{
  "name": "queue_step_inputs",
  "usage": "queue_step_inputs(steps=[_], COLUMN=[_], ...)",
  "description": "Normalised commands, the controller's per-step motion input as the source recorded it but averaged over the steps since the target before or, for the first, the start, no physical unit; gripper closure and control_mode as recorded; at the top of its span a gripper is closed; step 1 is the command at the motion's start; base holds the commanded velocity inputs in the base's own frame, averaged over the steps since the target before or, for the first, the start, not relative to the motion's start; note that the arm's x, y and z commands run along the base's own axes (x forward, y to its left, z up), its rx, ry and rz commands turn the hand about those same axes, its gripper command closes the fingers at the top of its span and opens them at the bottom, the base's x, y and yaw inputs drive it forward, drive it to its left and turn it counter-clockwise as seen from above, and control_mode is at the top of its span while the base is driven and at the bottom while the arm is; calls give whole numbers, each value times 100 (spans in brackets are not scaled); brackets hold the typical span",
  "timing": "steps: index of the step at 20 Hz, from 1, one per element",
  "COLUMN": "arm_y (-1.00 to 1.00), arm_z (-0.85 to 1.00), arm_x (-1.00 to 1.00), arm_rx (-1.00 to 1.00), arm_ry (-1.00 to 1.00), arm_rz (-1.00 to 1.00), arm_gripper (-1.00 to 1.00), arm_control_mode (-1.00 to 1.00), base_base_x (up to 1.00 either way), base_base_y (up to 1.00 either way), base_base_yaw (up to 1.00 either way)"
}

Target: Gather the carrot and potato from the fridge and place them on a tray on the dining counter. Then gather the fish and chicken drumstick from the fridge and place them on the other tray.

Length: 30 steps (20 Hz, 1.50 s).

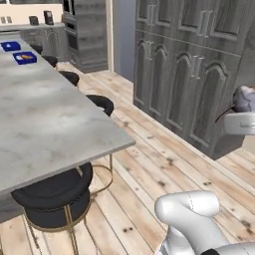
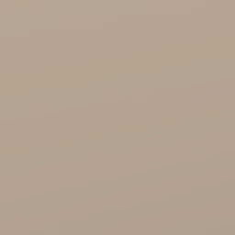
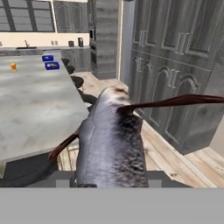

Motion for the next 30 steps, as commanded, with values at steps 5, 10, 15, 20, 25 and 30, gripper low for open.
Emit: queue_step_inputs(steps=[5, 10, 15, 20, 25, 30], arm_y=[0, 0, 0, 0, 0, 0], arm_z=[0, 0, 0, 0, 0, 0], arm_x=[0, 0, 0, 0, 0, 0], arm_rx=[0, 0, 0, 0, 0, 0], arm_ry=[0, 0, 0, 0, 0, 0], arm_rz=[0, 0, 0, 0, 0, 0], arm_gripper=[100, 100, 100, 100, 100, 100], arm_control_mode=[100, 100, 100, 100, 100, 100], base_base_x=[55, 84, 98, 100, 100, 100], base_base_y=[-100, -90, -66, -25, 0, -18], base_base_yaw=[8, 14, 17, 10, 0, 6])
